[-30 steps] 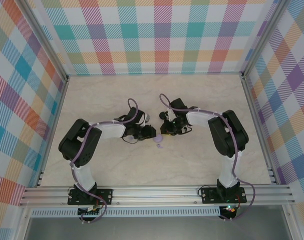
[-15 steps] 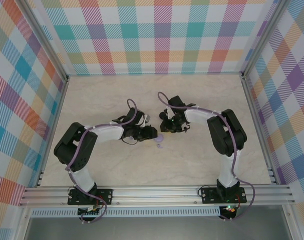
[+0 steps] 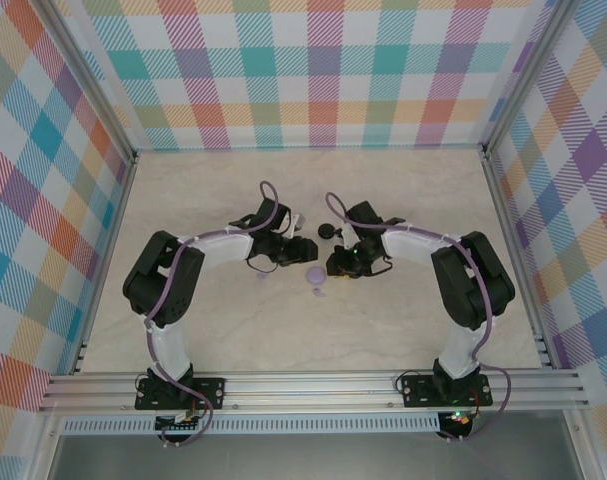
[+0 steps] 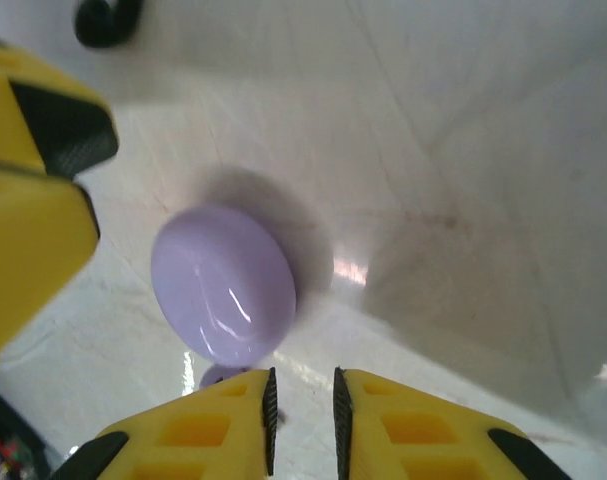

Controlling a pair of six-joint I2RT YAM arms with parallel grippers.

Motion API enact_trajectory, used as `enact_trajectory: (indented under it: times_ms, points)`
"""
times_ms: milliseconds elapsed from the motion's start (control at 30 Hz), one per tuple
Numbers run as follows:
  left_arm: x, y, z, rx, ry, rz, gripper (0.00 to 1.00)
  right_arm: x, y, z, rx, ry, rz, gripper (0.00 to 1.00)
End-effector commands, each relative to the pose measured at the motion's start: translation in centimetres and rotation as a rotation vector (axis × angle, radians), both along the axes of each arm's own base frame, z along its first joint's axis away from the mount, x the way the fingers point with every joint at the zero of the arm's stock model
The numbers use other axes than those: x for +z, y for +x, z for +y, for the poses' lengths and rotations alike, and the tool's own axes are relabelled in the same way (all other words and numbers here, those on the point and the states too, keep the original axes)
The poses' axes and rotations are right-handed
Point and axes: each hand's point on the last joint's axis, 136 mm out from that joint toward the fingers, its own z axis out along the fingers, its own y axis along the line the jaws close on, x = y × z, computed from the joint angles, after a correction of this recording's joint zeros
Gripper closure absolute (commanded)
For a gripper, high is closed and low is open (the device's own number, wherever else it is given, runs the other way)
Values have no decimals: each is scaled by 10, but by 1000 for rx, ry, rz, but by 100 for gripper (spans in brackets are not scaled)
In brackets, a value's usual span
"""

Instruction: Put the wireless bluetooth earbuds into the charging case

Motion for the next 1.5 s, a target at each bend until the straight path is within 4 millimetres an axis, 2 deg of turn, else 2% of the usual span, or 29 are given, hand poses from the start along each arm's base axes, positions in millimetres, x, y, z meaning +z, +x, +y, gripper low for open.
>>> enact_trajectory:
  times_ms: [0, 300, 567, 867, 967, 1100, 1200, 1300, 1367, 1467]
  points:
    - [-1, -5, -5, -54, -24, 31, 51, 15, -6, 15, 18, 115, 13, 74]
    - [-10, -23, -4, -76, -53, 77, 53, 8, -6, 24, 14, 156, 47, 74]
    - [-12, -36, 1, -67, -73, 98, 56, -7, 3, 20, -16, 93, 50, 76]
    - [-6, -47, 1, -76, -97, 102, 57, -10, 17, 20, -12, 45, 31, 78]
    - [-8, -48, 3, -65, -84, 106, 57, -7, 20, 21, -7, 39, 25, 78]
    - [-10, -44, 13, -18, -22, 91, 51, 1, 21, 17, -7, 19, -5, 78]
    - [-3, -43, 16, 2, -24, 73, 47, 10, 18, 16, -1, 41, -15, 75]
    - [7, -45, 17, 6, -41, 48, 42, 17, 10, 20, 9, 96, -10, 71]
    - [12, -46, 18, 4, -55, 37, 42, 20, 6, 21, 6, 128, -5, 65]
    - [12, -47, 20, 14, -83, 47, 42, 22, 1, 22, -2, 161, 4, 62]
